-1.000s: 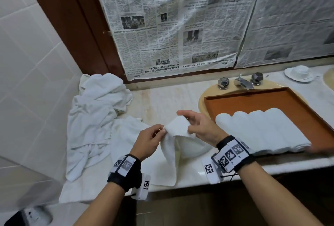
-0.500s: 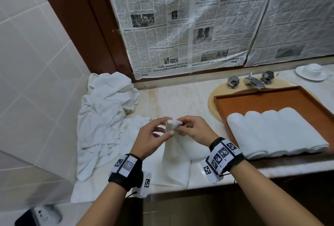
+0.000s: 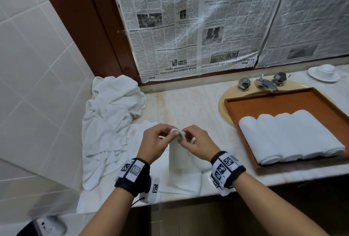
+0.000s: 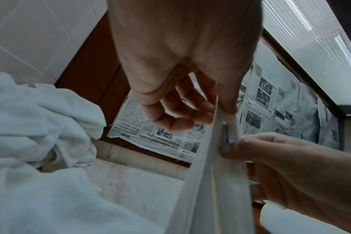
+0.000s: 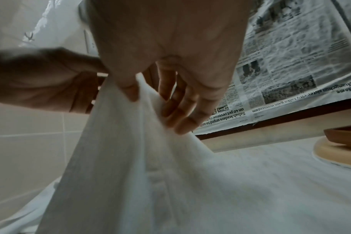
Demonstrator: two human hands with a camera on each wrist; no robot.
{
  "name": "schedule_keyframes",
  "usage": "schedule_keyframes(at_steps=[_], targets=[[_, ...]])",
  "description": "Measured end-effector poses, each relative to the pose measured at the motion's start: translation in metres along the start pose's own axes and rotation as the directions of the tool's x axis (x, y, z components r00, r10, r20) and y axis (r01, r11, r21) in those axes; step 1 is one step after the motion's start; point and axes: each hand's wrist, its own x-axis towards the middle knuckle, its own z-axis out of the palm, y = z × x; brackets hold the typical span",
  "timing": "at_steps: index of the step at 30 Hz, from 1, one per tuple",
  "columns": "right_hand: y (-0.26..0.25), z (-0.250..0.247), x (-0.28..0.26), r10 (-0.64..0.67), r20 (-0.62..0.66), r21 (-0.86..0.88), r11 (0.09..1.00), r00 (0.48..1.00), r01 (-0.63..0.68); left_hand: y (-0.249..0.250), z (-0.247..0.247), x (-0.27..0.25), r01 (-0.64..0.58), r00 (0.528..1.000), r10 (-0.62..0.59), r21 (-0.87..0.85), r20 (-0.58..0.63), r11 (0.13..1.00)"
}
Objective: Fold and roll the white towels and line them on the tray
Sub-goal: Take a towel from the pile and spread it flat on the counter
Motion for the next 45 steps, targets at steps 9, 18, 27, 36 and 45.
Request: schedule_keyframes(at_steps=[9, 18, 27, 36, 45], targets=[[0.051, -0.020, -0.021, -0.025, -0.069, -0.128, 0.992, 0.997, 0.016, 0.004, -0.039, 0.009, -0.021, 0.971, 0.036, 0.064, -0.237, 0.998], [0.078, -0.078, -0.021, 0.142, -0.153, -0.100, 0.982, 0.978, -0.158, -0.062, -0.081, -0.002, 0.264, 0.912, -0.149, 0.267, -0.382, 0.927], [0.059, -0.009, 0.005, 0.200, 0.155, -0.270, 0.951, 0.968, -0.153, -0.149, -0.035, -0.026, 0.416, 0.889, -0.456, 0.494, -0.042, 0.764], [0.082, -0.016, -0.085, 0.294, 0.101, -0.308, 0.918, 0.951, -0.251, -0.119, 0.015, -0.068, 0.189, 0.929, -0.304, 0.434, 0.213, 0.881], [0.067, -0.023, -0.101, 0.272, -0.066, -0.025, 0.962, 0.960, -0.274, -0.112, 0.026, -0.050, 0.132, 0.926, -0.247, 0.369, 0.286, 0.920]])
